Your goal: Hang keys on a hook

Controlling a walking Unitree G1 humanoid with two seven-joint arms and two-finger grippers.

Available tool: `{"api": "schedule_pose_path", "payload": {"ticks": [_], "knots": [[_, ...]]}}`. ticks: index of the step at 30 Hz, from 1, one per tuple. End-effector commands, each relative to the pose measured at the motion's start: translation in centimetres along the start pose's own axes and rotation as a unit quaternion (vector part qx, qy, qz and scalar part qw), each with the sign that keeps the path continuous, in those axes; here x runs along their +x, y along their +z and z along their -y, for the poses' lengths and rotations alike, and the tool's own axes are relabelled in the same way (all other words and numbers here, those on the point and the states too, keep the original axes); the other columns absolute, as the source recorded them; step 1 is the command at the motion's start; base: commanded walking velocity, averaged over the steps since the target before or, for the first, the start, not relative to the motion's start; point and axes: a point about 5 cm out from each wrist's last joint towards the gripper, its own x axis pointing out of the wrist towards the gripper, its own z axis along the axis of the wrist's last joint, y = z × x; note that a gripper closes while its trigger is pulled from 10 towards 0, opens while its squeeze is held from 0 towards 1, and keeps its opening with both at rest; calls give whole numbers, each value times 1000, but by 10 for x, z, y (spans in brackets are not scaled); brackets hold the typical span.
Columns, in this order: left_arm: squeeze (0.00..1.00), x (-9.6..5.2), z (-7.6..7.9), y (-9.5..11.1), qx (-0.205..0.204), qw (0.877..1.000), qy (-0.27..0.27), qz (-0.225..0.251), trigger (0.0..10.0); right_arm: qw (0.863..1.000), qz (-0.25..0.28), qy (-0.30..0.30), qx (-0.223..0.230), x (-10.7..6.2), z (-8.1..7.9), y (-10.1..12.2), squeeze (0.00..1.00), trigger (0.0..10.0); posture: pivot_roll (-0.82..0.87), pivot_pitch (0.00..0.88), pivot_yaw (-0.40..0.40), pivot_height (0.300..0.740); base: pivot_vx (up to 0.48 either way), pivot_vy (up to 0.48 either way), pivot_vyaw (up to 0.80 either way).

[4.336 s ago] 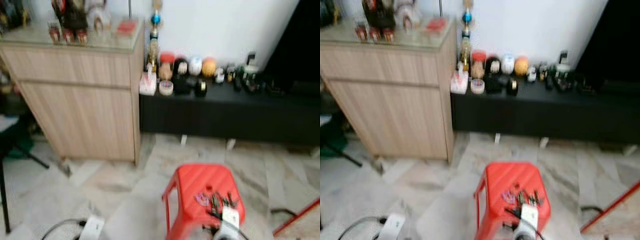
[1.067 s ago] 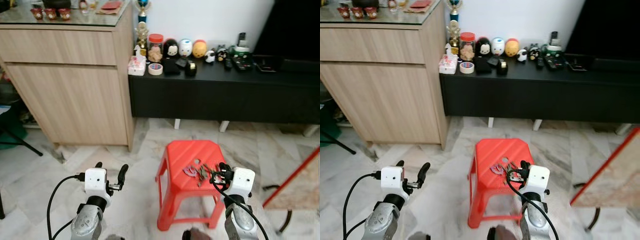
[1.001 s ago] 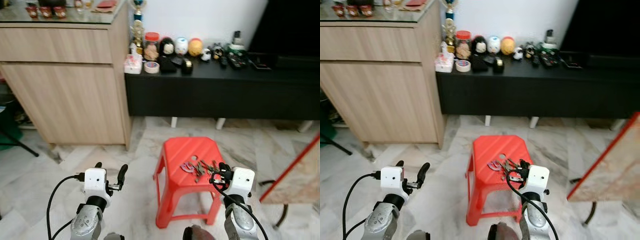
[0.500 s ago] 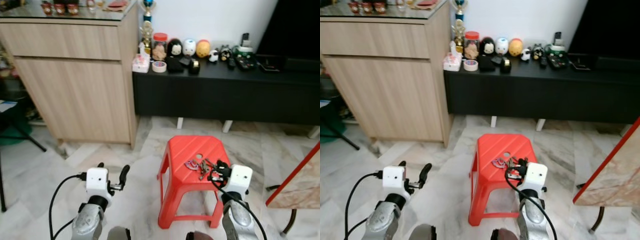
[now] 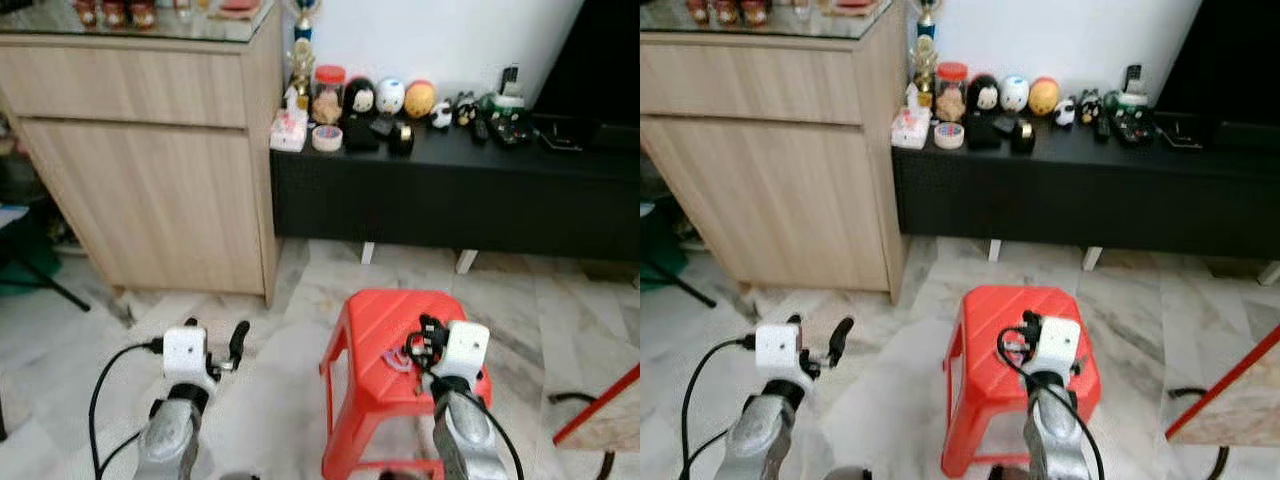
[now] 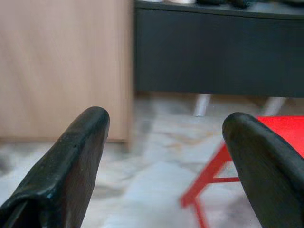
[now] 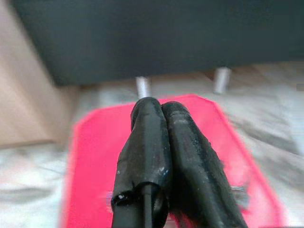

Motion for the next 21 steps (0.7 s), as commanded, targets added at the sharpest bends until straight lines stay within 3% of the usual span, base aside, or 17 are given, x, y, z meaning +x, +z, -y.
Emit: {"api": "schedule_pose_path", "payload": {"ticks": [1, 11, 21], "knots": [[0, -1, -8, -1, 8, 1000, 10, -6, 10000, 1000, 3, 2, 9, 2, -5, 2, 0, 10000, 71, 17, -82, 634, 345, 0, 0], [0, -1, -9, -3, 7, 1000, 9, -14, 10000, 1000, -7, 10, 10, 3, -7, -1, 0, 10000, 77, 20, -85, 634, 34, 0, 0], [0, 0, -6, -4, 8, 1000, 4, -16, 10000, 997, -64, 31, -4, 6, -8, -13, 0, 10000, 73, 21, -82, 634, 0, 0, 0]]}}
